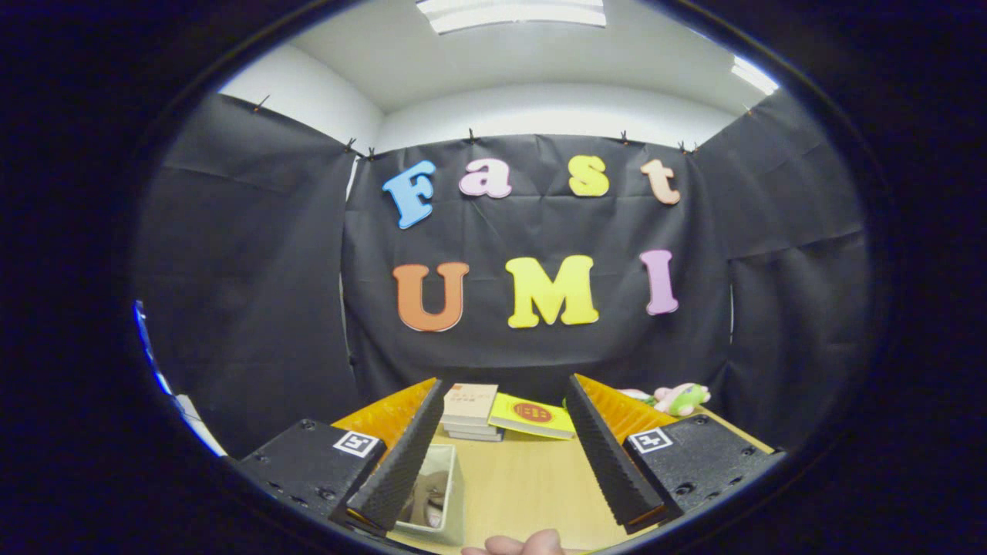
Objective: Open the storage box then place both shoes into the box .Put the left shoe in first, then the right shoe, with the right side of both shoes facing outward in a uniform manner.
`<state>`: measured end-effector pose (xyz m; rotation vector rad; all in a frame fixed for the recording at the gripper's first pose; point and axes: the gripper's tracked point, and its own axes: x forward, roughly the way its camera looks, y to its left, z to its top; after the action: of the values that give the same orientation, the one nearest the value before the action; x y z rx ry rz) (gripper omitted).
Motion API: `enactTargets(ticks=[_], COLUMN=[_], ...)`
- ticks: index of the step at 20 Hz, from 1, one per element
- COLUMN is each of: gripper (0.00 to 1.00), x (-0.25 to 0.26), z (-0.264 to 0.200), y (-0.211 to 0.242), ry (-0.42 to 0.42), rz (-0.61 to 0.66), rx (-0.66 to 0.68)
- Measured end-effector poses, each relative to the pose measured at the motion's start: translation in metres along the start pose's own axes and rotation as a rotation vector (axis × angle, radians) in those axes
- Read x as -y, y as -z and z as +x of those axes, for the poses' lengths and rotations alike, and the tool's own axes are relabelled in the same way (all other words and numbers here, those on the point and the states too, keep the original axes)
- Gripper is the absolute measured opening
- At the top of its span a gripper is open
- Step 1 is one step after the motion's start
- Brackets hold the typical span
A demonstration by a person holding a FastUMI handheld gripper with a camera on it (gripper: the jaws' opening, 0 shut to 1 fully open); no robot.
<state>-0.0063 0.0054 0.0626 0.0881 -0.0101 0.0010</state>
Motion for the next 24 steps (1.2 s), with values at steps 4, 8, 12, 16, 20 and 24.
enactTargets(ticks=[4,8,12,16,20,24], gripper=[1.0,1.0,1.0,1.0,1.0,1.0], x=[0.002,0.004,-0.002,0.005,0.004,0.005], z=[-0.023,-0.026,-0.03,-0.03,-0.027,-0.022], y=[0.015,0.012,0.02,0.025,0.029,0.039], ry=[0.003,0.019,0.006,0.023,0.024,0.022], rz=[0.021,0.017,0.009,0.002,0.0,0.01], rx=[-0.006,0.017,-0.007,-0.01,-0.004,-0.032])
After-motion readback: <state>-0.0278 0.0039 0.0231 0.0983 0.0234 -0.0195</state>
